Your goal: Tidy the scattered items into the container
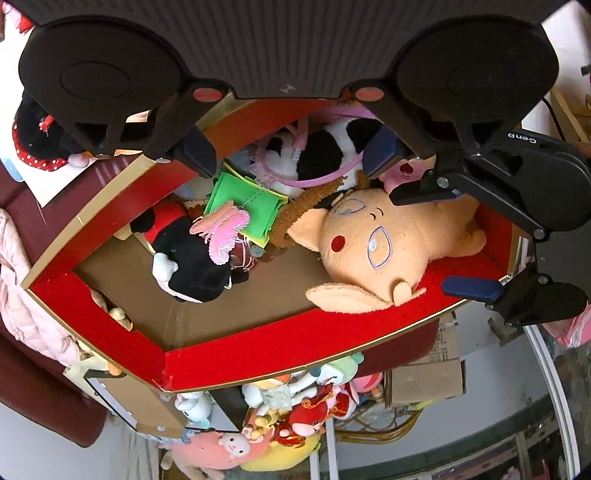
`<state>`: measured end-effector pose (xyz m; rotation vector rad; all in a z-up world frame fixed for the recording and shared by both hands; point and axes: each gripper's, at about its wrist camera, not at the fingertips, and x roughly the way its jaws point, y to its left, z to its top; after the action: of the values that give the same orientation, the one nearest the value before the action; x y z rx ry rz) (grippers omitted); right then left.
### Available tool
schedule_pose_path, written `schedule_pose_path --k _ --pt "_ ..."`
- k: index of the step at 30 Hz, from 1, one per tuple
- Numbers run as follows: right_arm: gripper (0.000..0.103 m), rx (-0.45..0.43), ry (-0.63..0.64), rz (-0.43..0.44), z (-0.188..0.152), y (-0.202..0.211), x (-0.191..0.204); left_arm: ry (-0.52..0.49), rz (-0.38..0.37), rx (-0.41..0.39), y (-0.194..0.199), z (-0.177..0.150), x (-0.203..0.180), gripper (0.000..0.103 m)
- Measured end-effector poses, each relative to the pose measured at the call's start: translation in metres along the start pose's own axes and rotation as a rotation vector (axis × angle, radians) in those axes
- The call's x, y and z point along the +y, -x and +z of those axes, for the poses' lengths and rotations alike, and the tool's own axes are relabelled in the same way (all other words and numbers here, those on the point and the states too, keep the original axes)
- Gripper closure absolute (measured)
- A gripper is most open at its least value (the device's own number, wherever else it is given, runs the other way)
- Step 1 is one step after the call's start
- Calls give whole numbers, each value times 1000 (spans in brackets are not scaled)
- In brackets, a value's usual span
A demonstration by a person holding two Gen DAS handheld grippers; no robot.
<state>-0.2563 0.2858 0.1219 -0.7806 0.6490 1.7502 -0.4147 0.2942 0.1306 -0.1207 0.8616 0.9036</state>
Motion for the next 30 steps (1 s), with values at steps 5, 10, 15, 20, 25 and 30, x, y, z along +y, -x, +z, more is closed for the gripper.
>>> schedule_pose_path --k 5,10,15,20,25,30 --pt "13 21 41 -6 0 -2 3 -26 -4 9 -2 -1 -1 5" --pt "12 38 72 -11 0 -3 7 -33 -10 24 -7 -2 0 5" --pt "11 60 108 -19 -2 -6 10 -81 -22 31 -10 -5 -1 5" --pt "9 100 161 -16 -1 -13 16 -217 -65 30 -12 -10 -4 5" --pt "7 147 286 -27 -3 -24 30 -430 -84 33 -22 -16 -12 5" --pt "5 207 393 -5 -10 -38 46 -539 -101 38 -34 -26 -14 2"
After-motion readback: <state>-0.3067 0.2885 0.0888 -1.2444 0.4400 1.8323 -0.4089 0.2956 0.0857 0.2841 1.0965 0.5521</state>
